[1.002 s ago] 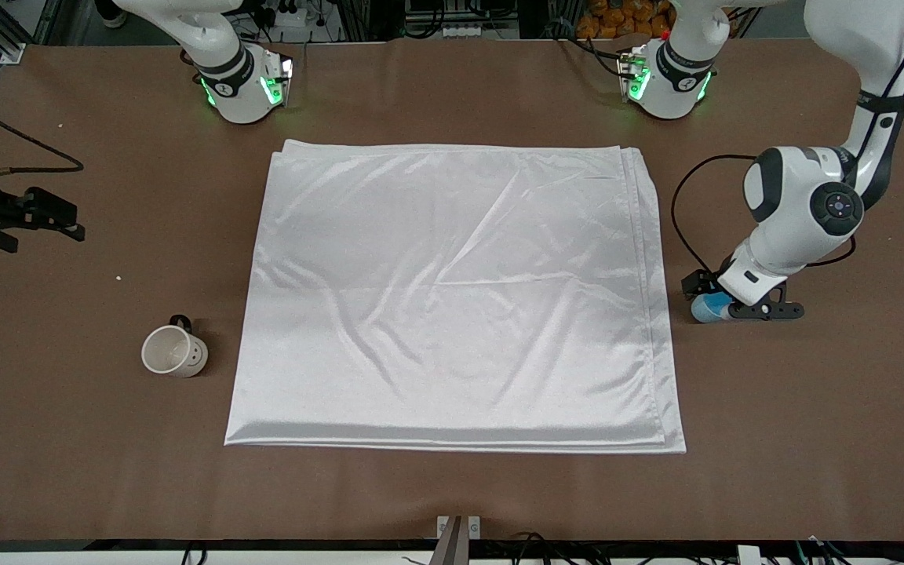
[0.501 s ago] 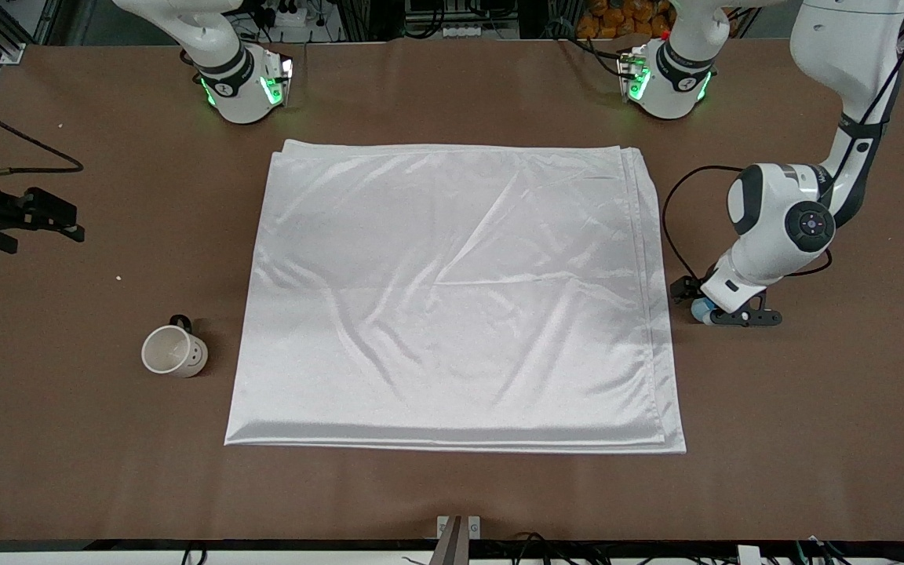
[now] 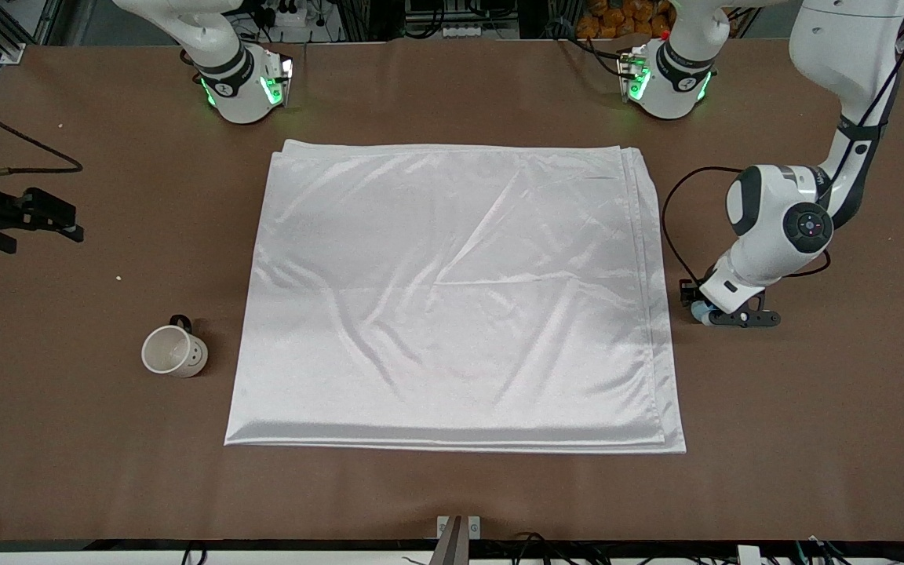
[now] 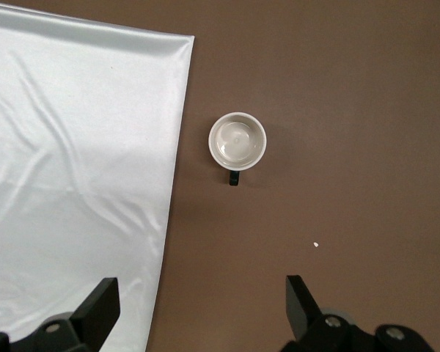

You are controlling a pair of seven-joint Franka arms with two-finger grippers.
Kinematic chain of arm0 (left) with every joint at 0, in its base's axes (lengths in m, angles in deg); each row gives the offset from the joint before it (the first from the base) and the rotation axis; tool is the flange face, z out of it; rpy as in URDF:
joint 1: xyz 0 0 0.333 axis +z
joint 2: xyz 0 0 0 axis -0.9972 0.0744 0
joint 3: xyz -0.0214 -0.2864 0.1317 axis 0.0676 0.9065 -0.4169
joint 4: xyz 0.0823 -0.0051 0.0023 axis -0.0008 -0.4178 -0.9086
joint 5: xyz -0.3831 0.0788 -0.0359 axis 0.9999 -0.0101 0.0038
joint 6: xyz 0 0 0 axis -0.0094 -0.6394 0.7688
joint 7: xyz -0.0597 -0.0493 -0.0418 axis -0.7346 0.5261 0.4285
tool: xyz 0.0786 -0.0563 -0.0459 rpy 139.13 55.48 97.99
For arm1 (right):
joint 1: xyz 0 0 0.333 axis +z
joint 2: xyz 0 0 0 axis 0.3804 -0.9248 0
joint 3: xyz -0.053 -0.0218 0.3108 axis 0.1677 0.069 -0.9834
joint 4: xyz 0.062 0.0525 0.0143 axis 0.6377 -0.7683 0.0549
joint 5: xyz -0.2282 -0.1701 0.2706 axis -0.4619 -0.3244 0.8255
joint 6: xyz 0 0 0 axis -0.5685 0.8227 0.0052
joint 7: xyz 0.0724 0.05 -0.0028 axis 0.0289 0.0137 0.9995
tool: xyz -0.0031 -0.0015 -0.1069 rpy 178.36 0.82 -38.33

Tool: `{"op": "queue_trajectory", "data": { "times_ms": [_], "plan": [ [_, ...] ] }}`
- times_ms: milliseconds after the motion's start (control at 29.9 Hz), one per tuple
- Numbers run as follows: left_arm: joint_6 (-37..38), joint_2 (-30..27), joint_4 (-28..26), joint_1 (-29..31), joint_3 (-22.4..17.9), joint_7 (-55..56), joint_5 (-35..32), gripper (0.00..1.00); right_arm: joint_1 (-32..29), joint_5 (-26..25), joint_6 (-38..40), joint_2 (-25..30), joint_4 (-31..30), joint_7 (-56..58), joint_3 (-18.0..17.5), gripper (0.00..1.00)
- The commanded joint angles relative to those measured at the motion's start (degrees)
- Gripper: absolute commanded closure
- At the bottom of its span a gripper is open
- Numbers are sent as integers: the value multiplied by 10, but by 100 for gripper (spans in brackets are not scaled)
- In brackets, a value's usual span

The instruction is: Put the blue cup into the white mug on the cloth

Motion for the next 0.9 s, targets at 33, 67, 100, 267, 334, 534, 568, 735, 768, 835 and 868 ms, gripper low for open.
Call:
{"op": "queue_trajectory", "data": {
  "times_ms": [33, 67, 100, 267, 334, 534, 568, 735, 768, 835, 868],
  "plan": [
    [-8, 10, 6, -1, -1, -5, -13, 94, -6, 4, -11, -6, -9, -3, -2, 0],
    [-8, 10, 7, -1, -1, -5, -14, 98, -7, 3, -12, -9, -8, -3, -2, 0],
    [-8, 9, 7, -1, -1, -5, -16, 100, -7, 2, -12, -13, -8, -3, -2, 0],
    [-8, 8, 7, 0, 0, -5, -26, 100, -7, 0, -13, -30, -4, -3, -2, 0],
    [-8, 7, 7, 0, 0, -5, -26, 100, -6, -1, -15, -32, -6, -3, -2, 0],
    [-7, 2, 8, 0, 0, -5, -26, 100, -8, -1, -21, -32, -16, -7, -1, 0],
    [-7, 0, 8, 0, 0, -5, -26, 100, -9, -1, -21, -32, -17, -7, -1, 0],
    [-5, -13, 13, 1, 0, -5, -27, 100, -19, -1, -25, -33, -40, -7, -1, 0],
    [-4, -14, 14, 1, 0, -5, -27, 100, -22, -1, -31, -33, -49, -7, -2, 0],
    [-4, -22, 19, 1, 0, -5, -27, 100, -26, 0, -44, -31, -68, -7, -2, 0],
    [-3, -24, 22, 1, 0, -5, -27, 100, -26, 0, -50, -30, -76, -7, -2, 0]
  ]
}}
